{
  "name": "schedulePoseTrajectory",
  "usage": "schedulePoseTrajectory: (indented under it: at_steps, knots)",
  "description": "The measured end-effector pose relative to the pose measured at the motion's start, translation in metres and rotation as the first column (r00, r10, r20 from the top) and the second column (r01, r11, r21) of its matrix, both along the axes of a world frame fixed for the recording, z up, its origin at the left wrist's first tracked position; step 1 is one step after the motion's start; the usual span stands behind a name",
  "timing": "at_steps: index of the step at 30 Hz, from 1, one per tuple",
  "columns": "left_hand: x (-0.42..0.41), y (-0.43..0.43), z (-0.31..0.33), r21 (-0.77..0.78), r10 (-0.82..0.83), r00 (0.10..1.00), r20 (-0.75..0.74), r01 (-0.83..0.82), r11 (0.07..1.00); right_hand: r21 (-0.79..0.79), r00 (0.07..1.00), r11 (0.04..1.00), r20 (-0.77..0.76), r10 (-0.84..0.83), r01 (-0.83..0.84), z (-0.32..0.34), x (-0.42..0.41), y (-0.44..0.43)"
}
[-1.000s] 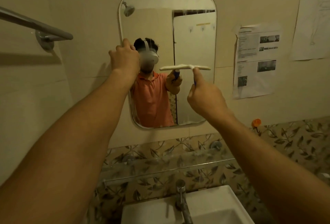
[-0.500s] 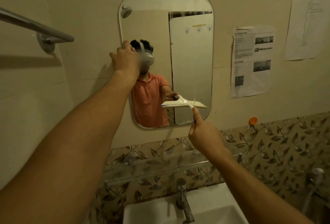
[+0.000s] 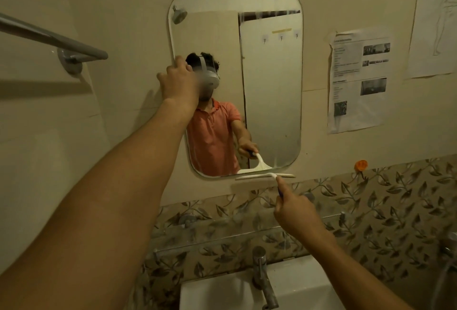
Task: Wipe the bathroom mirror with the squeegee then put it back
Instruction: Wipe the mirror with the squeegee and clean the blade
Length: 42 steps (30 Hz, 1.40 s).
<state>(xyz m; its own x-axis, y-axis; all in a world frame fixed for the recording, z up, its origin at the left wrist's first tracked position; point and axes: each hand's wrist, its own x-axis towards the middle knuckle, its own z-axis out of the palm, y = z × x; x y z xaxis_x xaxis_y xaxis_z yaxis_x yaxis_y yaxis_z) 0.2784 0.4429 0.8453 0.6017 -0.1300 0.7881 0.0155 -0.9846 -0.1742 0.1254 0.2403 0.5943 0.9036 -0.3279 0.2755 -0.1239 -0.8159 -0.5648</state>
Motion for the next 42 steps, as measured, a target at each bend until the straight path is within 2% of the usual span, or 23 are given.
schedulePoseTrajectory:
  at_steps: [5,9,13,18,24,33,42]
  knots:
    - [0.001,0.001,0.0,0.018,0.005,1.0,0.019,-0.005,1.0,0.006,0.996,1.0,0.087,0.013,-0.014,0.019,-0.014,-0.017]
    - [-0.001,0.0,0.0,0.031,0.02,1.0,0.021,-0.021,0.999,0.005,0.981,1.0,0.192,0.029,-0.03,0.062,-0.015,-0.021]
    - [0.003,0.002,0.001,0.035,0.018,0.999,0.031,-0.019,0.999,0.027,0.927,0.998,0.371,0.048,-0.062,0.148,-0.017,-0.028]
    - [0.004,0.001,-0.001,0.05,0.034,0.998,0.046,-0.036,0.998,-0.003,0.861,1.0,0.508,0.026,-0.028,0.26,-0.004,-0.046]
    - [0.001,0.001,-0.001,0.065,0.032,0.998,0.05,-0.035,0.997,-0.062,0.818,0.998,0.574,0.03,0.007,0.333,0.011,-0.053]
    - [0.001,-0.002,0.0,0.073,0.077,0.997,0.026,-0.078,0.994,-0.117,0.818,0.992,0.574,0.037,0.037,0.34,0.021,-0.059]
    - [-0.007,-0.005,0.002,0.032,0.045,0.999,-0.004,-0.045,0.998,-0.136,0.89,0.989,0.456,0.016,0.052,0.284,0.012,-0.059]
